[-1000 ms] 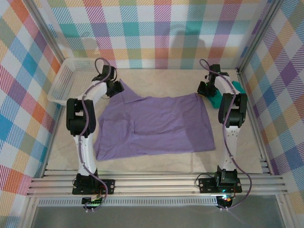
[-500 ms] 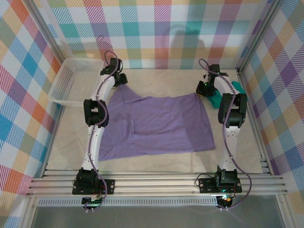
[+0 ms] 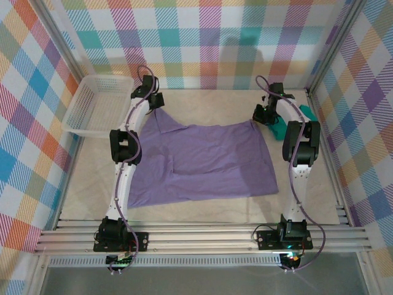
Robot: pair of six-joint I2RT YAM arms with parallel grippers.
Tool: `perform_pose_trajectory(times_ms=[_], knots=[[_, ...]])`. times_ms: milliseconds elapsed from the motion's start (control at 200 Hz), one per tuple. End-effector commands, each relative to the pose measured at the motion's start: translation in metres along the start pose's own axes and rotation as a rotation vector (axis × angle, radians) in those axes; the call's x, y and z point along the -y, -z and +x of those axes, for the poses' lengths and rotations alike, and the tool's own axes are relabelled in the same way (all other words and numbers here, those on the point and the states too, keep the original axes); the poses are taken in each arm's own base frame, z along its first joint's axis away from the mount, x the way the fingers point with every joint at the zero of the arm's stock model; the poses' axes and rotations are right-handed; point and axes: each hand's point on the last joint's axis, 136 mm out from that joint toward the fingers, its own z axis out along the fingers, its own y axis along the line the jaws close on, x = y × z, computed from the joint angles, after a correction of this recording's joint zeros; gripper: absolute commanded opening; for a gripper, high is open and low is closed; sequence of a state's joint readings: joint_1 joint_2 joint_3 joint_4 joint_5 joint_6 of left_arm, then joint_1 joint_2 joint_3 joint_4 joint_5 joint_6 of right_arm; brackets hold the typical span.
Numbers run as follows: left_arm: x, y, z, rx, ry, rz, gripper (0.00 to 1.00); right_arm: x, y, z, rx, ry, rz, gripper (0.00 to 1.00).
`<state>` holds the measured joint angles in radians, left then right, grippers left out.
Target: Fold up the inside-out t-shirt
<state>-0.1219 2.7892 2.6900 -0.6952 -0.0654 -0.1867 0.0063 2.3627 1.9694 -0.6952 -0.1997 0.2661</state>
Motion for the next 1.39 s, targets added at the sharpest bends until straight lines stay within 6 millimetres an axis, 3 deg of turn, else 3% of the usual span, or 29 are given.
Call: perform_pose_trajectory(times_ms=[0,135,390,590,795,930,1215,1390], knots=[[0.004,0.025,-0.031,0.075,-0.004,0.018,0.01,-0.011,0.020,-0.018,0.075,0.062,0.004,0.00],[0.007,0.068,-0.043,0.062,0.025,0.025,0.00,-0.011,0.031,-0.029,0.121,0.122,0.025,0.00],[0.014,0.167,-0.034,-0.013,0.119,0.100,0.00,-0.027,0.056,-0.031,0.236,0.291,-0.032,0.00],[-0.007,0.235,0.012,-0.055,0.172,0.075,0.00,-0.026,0.074,-0.027,0.329,0.375,-0.017,0.00],[-0.025,0.293,0.067,-0.095,0.294,0.158,0.00,-0.007,0.084,-0.018,0.390,0.414,0.072,0.00],[-0.031,0.315,0.093,-0.118,0.326,0.183,0.00,0.000,0.083,-0.006,0.428,0.424,0.089,0.00],[-0.030,0.330,0.132,-0.222,0.345,0.244,0.00,0.007,0.091,0.028,0.439,0.403,0.077,0.00],[-0.049,0.342,0.157,-0.260,0.333,0.192,0.00,0.019,0.094,0.060,0.350,0.309,0.098,0.00]])
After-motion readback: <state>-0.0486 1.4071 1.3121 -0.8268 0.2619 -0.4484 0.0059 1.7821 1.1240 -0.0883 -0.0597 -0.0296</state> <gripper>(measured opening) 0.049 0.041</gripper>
